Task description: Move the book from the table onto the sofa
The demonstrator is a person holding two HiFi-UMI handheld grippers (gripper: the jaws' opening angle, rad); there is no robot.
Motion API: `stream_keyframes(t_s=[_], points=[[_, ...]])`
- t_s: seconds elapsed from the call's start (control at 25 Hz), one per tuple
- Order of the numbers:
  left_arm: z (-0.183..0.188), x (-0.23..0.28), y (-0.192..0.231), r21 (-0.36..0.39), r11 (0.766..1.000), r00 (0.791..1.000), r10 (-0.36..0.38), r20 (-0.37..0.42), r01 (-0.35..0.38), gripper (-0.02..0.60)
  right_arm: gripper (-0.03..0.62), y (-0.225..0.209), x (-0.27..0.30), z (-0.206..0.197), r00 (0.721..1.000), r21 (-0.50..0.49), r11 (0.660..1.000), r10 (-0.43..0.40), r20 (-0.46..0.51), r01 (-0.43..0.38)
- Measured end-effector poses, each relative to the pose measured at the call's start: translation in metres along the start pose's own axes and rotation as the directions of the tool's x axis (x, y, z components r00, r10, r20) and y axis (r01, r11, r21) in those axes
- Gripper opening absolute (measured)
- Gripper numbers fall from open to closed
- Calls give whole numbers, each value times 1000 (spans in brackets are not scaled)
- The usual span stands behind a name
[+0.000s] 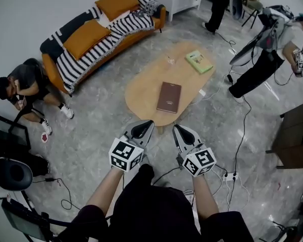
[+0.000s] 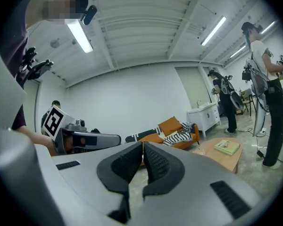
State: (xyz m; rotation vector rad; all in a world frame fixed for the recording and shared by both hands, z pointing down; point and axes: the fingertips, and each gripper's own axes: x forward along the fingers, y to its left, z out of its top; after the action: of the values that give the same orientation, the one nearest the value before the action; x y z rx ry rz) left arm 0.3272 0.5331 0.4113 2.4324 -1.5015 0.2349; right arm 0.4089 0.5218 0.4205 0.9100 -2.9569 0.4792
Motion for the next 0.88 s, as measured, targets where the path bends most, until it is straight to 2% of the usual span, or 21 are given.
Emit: stream_keyframes(t_s=[0.4,0.88], points=[[8,20,91,-47,997,998,-63,-18,62,15,26,-14,93,10,997,-9,998,-68,-22,67],[16,91,129,-23,983,980,-185,-74,184,15,26,-83,138,15,983,28,983,-183,-10,184]])
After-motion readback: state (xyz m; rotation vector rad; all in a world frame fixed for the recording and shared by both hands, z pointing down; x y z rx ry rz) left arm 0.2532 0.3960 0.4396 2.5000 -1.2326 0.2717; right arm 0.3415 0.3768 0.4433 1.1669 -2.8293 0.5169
